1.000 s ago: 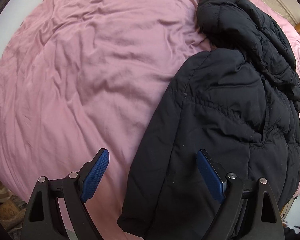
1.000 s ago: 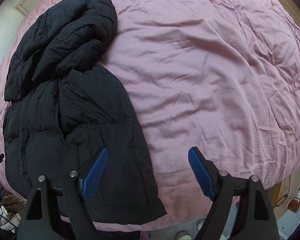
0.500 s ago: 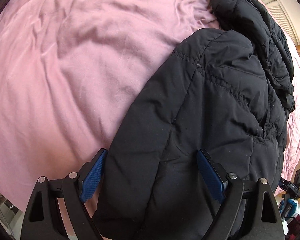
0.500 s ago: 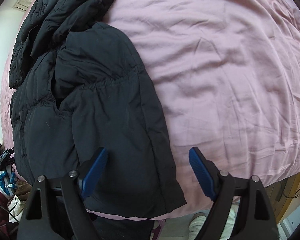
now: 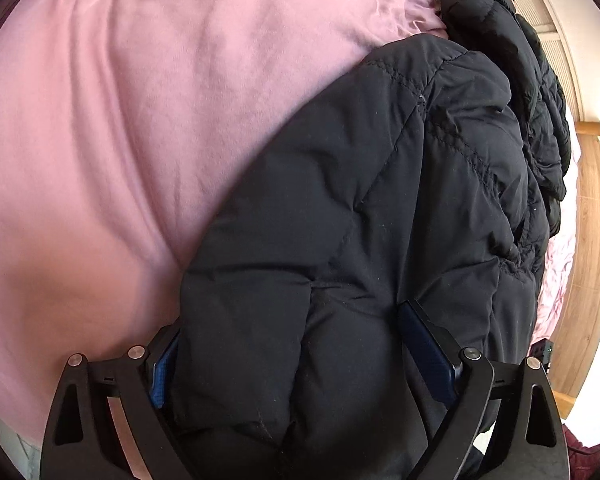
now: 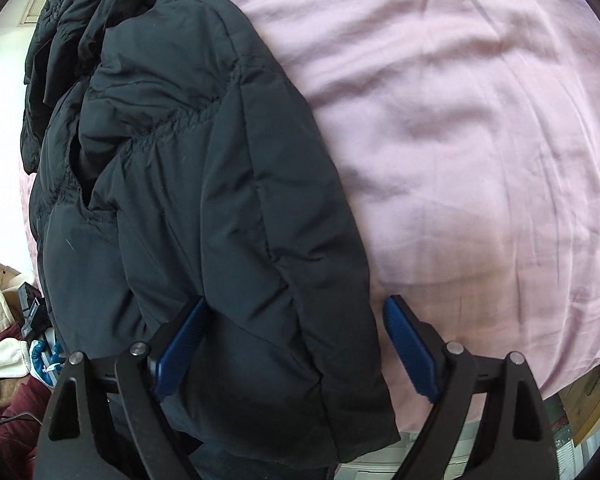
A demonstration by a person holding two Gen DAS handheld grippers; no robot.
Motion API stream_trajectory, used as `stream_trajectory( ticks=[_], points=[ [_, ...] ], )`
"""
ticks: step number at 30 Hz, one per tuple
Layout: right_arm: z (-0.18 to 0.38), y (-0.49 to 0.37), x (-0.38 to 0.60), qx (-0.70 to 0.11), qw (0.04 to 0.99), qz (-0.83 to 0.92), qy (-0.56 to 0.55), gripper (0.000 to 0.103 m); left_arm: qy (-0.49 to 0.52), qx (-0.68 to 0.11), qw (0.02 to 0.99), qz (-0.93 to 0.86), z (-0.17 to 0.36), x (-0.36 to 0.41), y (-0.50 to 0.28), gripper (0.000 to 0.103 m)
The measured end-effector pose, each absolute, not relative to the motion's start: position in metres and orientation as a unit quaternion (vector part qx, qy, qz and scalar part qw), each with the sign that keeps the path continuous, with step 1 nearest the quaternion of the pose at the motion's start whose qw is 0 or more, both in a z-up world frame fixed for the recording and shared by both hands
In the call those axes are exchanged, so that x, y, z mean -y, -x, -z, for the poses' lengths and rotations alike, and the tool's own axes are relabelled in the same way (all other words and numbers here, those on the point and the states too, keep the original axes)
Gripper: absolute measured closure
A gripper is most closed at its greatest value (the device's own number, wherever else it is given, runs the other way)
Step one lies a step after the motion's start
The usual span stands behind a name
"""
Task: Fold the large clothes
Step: 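Grasp the coat edge with both tools and lift it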
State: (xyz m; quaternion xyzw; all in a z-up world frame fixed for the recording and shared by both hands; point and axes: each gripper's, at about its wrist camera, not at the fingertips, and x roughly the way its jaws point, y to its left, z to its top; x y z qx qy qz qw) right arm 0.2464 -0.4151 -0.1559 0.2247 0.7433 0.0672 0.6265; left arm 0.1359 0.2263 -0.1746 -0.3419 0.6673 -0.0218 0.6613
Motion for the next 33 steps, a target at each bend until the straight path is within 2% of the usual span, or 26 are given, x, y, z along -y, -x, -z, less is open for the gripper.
stream_trajectory(
  ticks=[6,11,16,18,23,26,29,33],
  points=[
    [0.172,-0.241,0.414,-0.748,0.602,-0.091,-0.265,0.014,0.369,-0.664,0.649,0.031,0.18,-0.216,-0.118,0.011],
    [0.182,-0.23,0.412,-0.75,0.587,-0.111,-0.282,0.014,0.383,-0.661,0.645,0.024,0.173,-0.206,-0.118,0.024],
    [0.194,-0.219,0.406,-0.757,0.571,-0.124,-0.292,0.016,0.4,-0.655,0.641,0.023,0.155,-0.205,-0.11,0.043],
    [0.196,-0.211,0.399,-0.759,0.568,-0.131,-0.291,0.022,0.402,-0.654,0.64,0.026,0.151,-0.199,-0.107,0.049],
    [0.183,-0.207,0.378,-0.756,0.57,-0.146,-0.288,0.059,0.405,-0.652,0.639,0.042,0.144,-0.184,-0.116,0.067],
    [0.178,-0.209,0.361,-0.756,0.577,-0.154,-0.269,0.073,0.398,-0.651,0.644,0.051,0.135,-0.185,-0.118,0.08],
    [0.163,-0.216,0.343,-0.747,0.589,-0.168,-0.258,0.085,0.385,-0.648,0.654,0.067,0.12,-0.177,-0.123,0.088],
    [0.131,-0.225,0.327,-0.717,0.622,-0.182,-0.257,0.089,0.399,-0.612,0.677,0.095,0.087,-0.17,-0.137,0.091]
  ],
)
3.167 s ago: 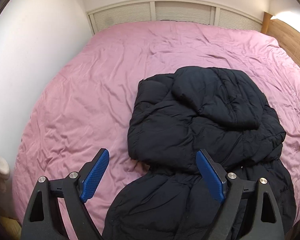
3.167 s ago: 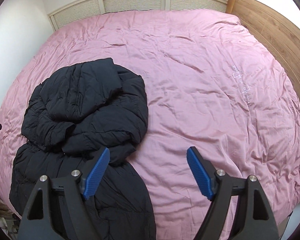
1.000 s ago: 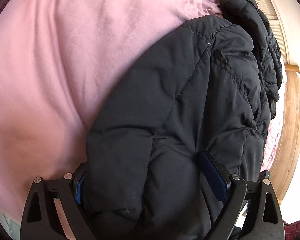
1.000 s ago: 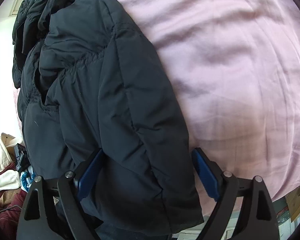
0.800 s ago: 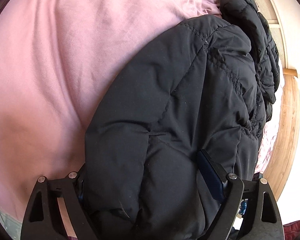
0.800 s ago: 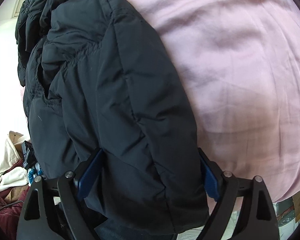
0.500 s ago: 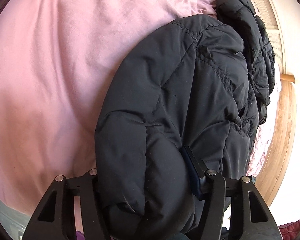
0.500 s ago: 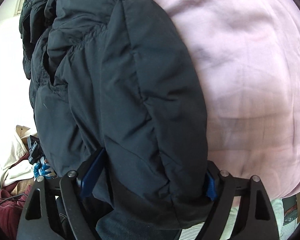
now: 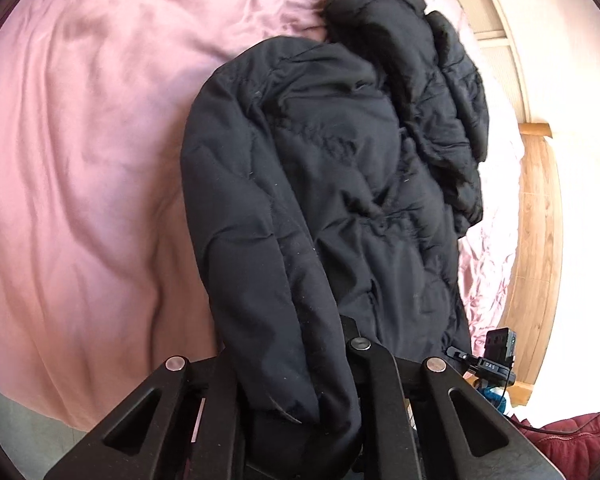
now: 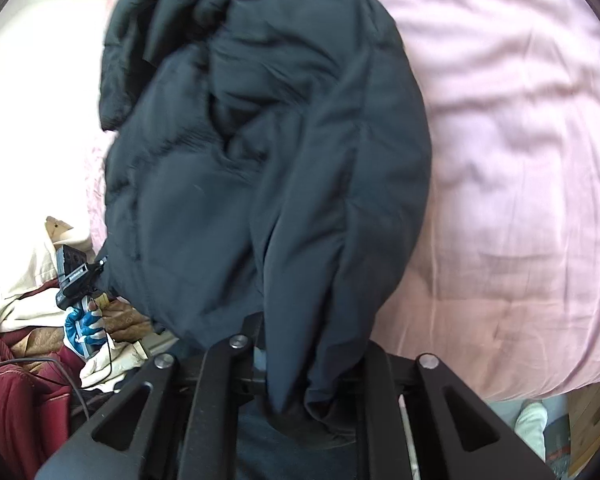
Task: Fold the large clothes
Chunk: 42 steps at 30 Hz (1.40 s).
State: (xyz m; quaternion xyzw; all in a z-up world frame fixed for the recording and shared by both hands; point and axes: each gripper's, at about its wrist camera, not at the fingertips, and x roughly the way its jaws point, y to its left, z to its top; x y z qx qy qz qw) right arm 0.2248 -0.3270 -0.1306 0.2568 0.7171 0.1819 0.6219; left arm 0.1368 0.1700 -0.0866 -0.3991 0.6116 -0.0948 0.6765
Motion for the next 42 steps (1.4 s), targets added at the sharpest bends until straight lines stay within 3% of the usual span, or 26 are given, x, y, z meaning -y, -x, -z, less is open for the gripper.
stream_trajectory(
  ticks=[18,24,32,42],
  points=[
    [-0.025,-0.343,0.379,-0.501,0.78,-0.185,-0.326,0.092,0.4,-0.439,0.785,0.173,-0.072,-0.17,-0.251,0.092],
    [-0.061,-0.401,0.393,-0.459,0.801,-0.166,-0.347,0.092,0.386,-0.413,0.805,0.178,-0.101,-0.17,-0.311,0.092],
    [-0.056,-0.482,0.415,-0.442,0.793,-0.12,-0.402,0.092,0.399,-0.405,0.814,0.118,-0.079,-0.187,-0.403,0.092],
    [0.02,-0.594,0.424,-0.487,0.756,-0.019,-0.437,0.092,0.38,-0.465,0.799,0.034,0.0,-0.186,-0.538,0.092]
  ],
)
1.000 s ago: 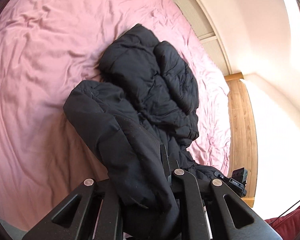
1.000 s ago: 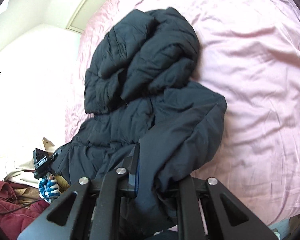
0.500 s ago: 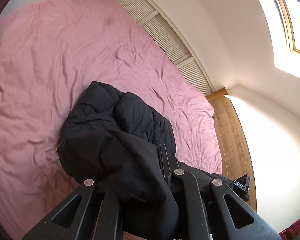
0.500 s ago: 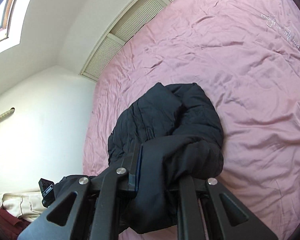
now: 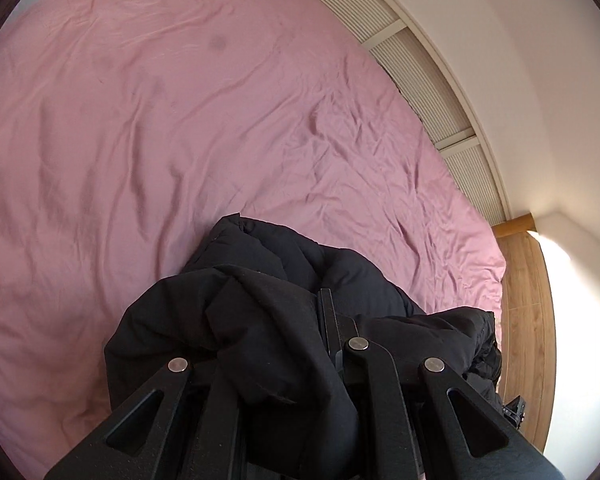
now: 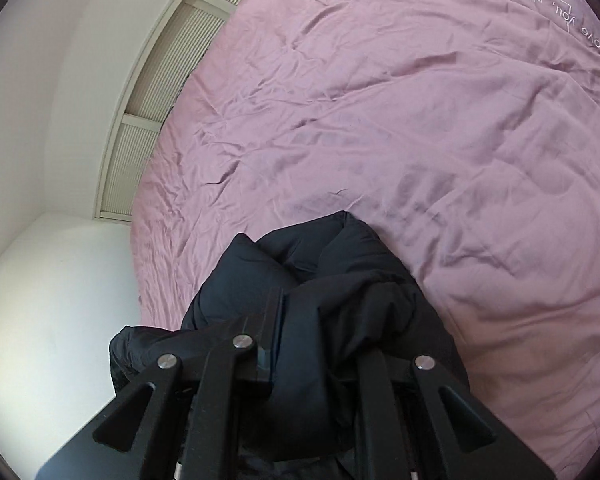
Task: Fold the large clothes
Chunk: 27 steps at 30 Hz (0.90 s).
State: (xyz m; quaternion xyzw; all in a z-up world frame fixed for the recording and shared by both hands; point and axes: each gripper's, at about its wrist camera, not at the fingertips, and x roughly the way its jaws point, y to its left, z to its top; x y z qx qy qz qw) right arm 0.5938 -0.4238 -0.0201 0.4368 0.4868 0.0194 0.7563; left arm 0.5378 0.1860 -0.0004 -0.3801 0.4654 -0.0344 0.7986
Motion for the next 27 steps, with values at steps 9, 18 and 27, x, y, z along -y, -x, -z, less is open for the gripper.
stream_trajectory(
  ticks=[9,18,27],
  points=[
    [0.076,-0.668,0.411,-0.525,0.746,0.011,-0.409,0.092,0.341,-0.527,0.779,0.006,0.065,-0.171,-0.607,0.089],
    [0.085,-0.674,0.406,-0.536,0.745,0.002,-0.397,0.083,0.376,-0.521,0.766,0.022,0.061,-0.182,-0.603,0.078],
    [0.041,-0.668,0.415,-0.496,0.757,-0.013,-0.425,0.047,0.444,-0.466,0.765,0.027,0.004,-0.205,-0.602,0.026]
  ],
)
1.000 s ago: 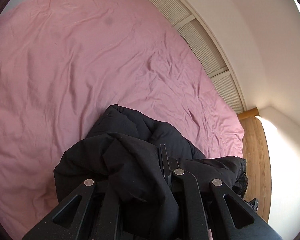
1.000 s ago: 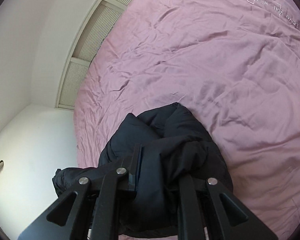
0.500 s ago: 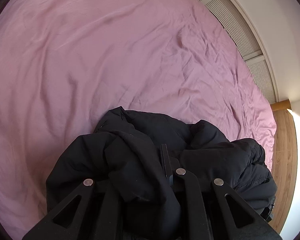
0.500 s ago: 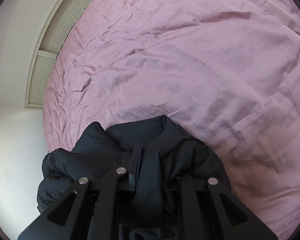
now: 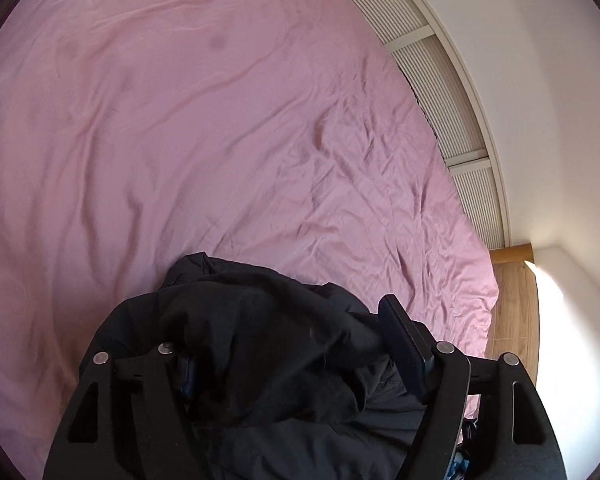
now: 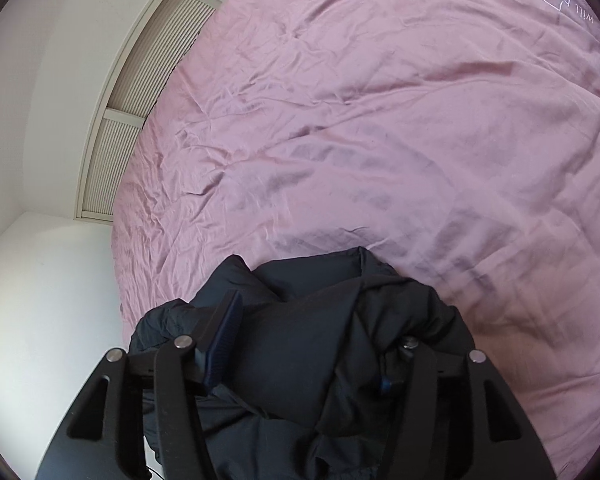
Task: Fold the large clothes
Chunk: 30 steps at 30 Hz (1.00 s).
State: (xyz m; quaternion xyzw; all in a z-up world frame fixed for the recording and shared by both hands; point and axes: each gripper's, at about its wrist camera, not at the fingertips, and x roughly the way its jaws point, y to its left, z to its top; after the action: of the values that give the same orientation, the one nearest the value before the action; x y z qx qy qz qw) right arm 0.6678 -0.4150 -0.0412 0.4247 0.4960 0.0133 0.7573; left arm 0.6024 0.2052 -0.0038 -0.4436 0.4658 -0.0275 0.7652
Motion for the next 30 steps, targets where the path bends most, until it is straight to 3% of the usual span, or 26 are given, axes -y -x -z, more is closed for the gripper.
stream_trajectory(
  ticks=[5,15,22,30],
  points=[
    [0.019,-0.661,0.424,-0.472,0.757,-0.026,-0.451,0.035,0.467,-0.434,0.771,0.015,-0.025,-0.226,-0.595,0.018],
    [-0.035,-0.635,0.449,-0.415,0.792,-0.013,-0.447,0.029,0.366,-0.423,0.829,-0.02,-0.077,-0.223,-0.567,0.015],
    [-0.067,-0.614,0.406,-0.428,0.836,-0.054,-0.339,0.028,0.261,-0.442,0.858,-0.005,-0.067,-0.16,-0.537,0.015],
    [-0.046,-0.571,0.308,-0.453,0.867,-0.103,-0.181,0.028,0.152,-0.451,0.88,0.021,-0.034,-0.083,-0.487,0.015]
  ],
)
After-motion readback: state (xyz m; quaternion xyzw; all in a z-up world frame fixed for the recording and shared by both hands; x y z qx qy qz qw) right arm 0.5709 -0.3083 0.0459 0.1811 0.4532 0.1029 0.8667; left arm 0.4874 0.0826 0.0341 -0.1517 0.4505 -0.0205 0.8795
